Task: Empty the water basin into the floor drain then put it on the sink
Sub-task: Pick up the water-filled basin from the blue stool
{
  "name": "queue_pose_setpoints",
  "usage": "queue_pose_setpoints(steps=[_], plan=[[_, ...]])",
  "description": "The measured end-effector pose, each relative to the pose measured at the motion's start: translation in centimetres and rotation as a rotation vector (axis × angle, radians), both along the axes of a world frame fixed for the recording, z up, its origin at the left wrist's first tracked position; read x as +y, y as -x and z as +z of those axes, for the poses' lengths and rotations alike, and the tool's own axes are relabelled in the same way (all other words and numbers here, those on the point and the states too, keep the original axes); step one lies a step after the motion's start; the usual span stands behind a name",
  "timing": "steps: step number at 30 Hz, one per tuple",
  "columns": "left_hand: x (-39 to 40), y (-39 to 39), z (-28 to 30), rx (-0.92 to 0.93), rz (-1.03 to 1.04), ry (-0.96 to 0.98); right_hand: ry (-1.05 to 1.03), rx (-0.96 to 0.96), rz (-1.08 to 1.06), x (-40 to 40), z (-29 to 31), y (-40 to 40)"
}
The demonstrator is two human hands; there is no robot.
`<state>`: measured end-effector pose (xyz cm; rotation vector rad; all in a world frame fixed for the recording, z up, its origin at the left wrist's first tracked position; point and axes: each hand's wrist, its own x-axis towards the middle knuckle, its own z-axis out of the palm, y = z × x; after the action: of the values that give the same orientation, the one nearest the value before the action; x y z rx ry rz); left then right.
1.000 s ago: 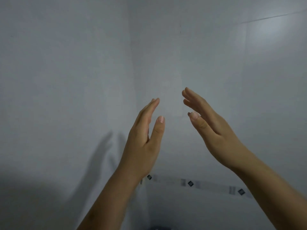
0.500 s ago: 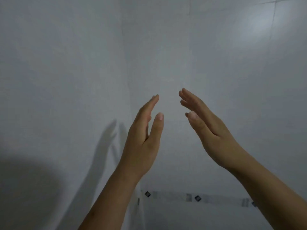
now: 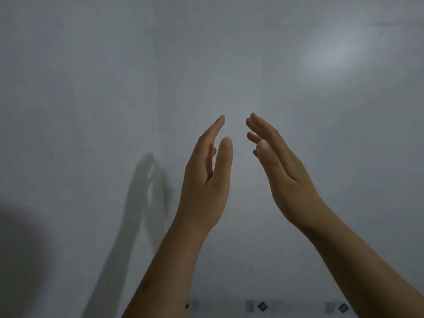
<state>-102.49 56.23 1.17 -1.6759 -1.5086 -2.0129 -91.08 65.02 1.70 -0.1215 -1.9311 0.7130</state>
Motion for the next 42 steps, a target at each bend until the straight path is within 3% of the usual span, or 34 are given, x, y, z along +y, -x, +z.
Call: queue_pose_setpoints(steps=[8,16,23,32,42], plan=[[2.7,0.1,-0.5,0.0,0.022,0.017,0.026,0.001,-0.008,3.2,0.0,-0.9],[3.9,-0.6,-5.9,-0.106,-0.028,0.092,0.146,-0.051,0.008,4.4,-4.5,-1.1],[4.4,-1.0,-13.4,-0.213,-0.041,0.209,0.35,-0.103,0.024,4.5,-11.8,-1.6],[2.1,-3.6,-27.7,-0.43,-0.078,0.621,0.812,-0.277,0.014,2.6,-25.2,-3.8],[1.2,-4.8,-36.4,-0.629,-0.075,0.84,1.052,-0.342,-0.04,2.5,-34.0,-4.9]])
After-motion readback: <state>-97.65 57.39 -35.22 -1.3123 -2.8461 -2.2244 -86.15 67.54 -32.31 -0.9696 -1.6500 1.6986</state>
